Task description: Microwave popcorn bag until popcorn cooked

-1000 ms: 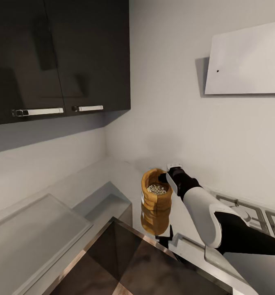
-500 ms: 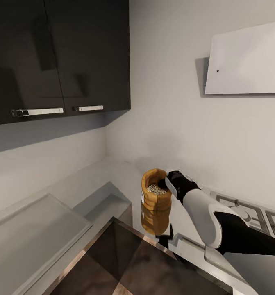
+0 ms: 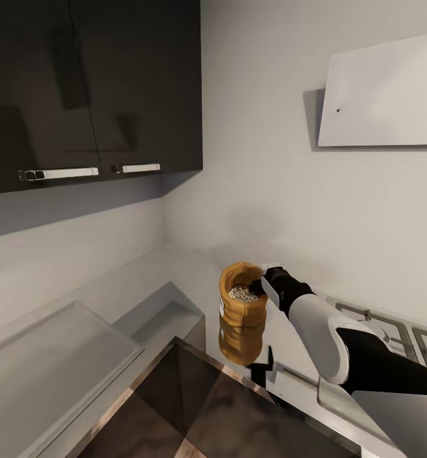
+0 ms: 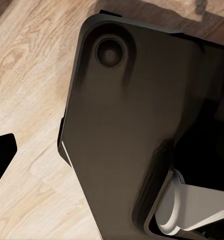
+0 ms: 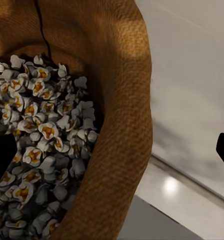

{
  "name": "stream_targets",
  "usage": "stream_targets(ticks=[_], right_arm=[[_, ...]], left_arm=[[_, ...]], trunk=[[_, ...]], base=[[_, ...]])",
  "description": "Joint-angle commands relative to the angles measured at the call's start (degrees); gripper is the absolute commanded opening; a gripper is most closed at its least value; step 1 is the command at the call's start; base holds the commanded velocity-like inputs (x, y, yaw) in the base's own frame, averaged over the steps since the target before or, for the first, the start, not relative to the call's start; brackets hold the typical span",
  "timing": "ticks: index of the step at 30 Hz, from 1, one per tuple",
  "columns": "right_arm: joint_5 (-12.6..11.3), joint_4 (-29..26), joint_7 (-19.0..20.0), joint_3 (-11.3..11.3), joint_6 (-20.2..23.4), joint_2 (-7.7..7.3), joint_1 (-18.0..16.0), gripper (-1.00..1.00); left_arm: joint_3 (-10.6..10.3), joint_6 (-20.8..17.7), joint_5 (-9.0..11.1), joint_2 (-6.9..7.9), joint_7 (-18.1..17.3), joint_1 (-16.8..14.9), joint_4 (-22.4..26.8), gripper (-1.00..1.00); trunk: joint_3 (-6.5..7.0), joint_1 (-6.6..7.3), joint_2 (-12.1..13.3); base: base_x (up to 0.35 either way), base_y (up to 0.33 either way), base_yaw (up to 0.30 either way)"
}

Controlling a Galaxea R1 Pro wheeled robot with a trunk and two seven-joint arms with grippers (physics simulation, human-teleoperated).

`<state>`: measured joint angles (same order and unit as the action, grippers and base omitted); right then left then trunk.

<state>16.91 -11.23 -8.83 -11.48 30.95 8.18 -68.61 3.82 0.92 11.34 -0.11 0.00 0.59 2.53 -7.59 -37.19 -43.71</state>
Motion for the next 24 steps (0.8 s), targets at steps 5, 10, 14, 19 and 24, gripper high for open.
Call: stream_targets(ticks=[5,10,14,19,24], right_arm=[[0.36,0.84,-0.05,-0.48,0.2,0.08,-0.04,1.0],[0.41,2.55,-0.05,-0.48,-1.0,0.02,-0.04,1.0],[0.41,2.69,-0.05,-0.48,-1.23,-0.03,-0.04,1.0],[0.41,2.74,-0.05,-0.48,-1.25,-0.38,-0.04,1.0],[0.34,2.91,-0.05,-0.48,-1.25,-0.58,-0.04,1.0]], left_arm=[[0.37,0.04,0.1,0.0,0.0,0.03,0.1,1.0],[0.4,0.06,0.07,0.01,0.0,0.03,0.1,1.0],[0.32,0.13,0.09,-0.05,0.0,0.03,0.1,1.0],[0.31,0.07,0.17,0.02,0.0,0.03,0.1,1.0],[0.31,0.05,0.18,0.01,0.0,0.03,0.1,1.0]], trunk=[[-0.08,-0.01,-0.06],[-0.08,-0.01,-0.06],[-0.08,-0.01,-0.06],[-0.08,-0.01,-0.06],[-0.08,-0.01,-0.06]], base=[[0.0,0.0,0.0],[0.0,0.0,0.0],[0.0,0.0,0.0],[0.0,0.0,0.0],[0.0,0.0,0.0]])
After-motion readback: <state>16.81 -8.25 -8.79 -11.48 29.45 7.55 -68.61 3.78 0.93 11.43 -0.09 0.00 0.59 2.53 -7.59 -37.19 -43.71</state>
